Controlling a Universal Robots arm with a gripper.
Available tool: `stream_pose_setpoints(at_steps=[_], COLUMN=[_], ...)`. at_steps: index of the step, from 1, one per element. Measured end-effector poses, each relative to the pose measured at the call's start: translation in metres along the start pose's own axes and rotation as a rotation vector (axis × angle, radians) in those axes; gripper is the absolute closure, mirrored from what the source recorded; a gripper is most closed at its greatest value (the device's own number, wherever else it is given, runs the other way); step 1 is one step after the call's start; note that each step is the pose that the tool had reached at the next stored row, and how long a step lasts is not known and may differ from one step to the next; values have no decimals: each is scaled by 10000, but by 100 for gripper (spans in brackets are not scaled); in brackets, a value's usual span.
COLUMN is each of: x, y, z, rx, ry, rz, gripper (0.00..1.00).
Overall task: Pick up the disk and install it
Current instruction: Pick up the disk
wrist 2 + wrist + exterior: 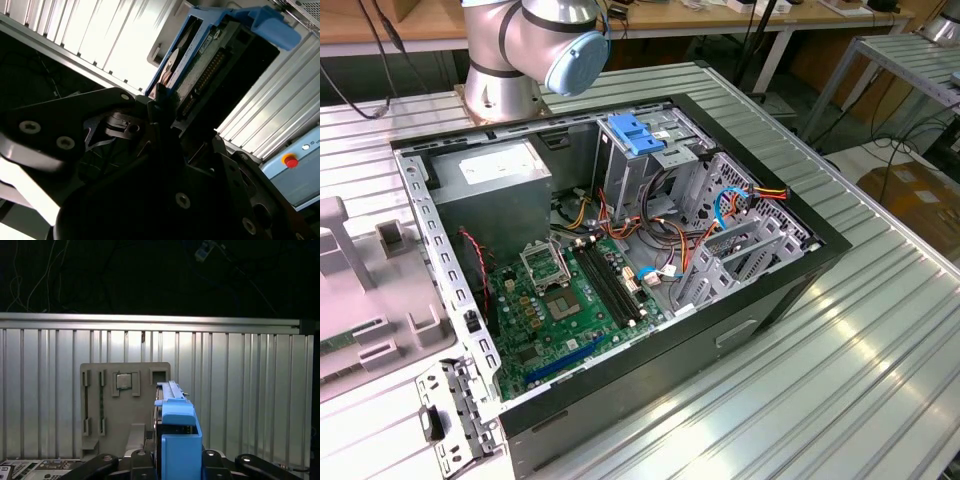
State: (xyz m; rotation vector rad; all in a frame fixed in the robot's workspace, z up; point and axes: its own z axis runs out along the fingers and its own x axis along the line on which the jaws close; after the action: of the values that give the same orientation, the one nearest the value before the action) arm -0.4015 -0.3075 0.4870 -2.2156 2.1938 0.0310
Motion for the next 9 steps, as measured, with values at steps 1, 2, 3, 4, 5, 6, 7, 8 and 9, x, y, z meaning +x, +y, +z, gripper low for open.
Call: stream_pose_setpoints(at_steps=[1, 2, 3, 4, 5, 6, 7, 8, 9], x=[0, 0, 0, 0, 2, 8, 12, 17, 25], y=[0, 0, 0, 0, 0, 0, 0, -2, -6], z=[-1, -2, -2, -2, -3, -3, -3, -3, -3], rx=[-1, -2, -2, -1, -3, -3, -2, -2, -1], ry=[0, 0, 1, 1, 1, 1, 0, 1, 0], rz=[0, 0, 0, -1, -1, -1, -1, 0, 0], gripper=[64, 64, 64, 64, 64, 64, 64, 64, 64])
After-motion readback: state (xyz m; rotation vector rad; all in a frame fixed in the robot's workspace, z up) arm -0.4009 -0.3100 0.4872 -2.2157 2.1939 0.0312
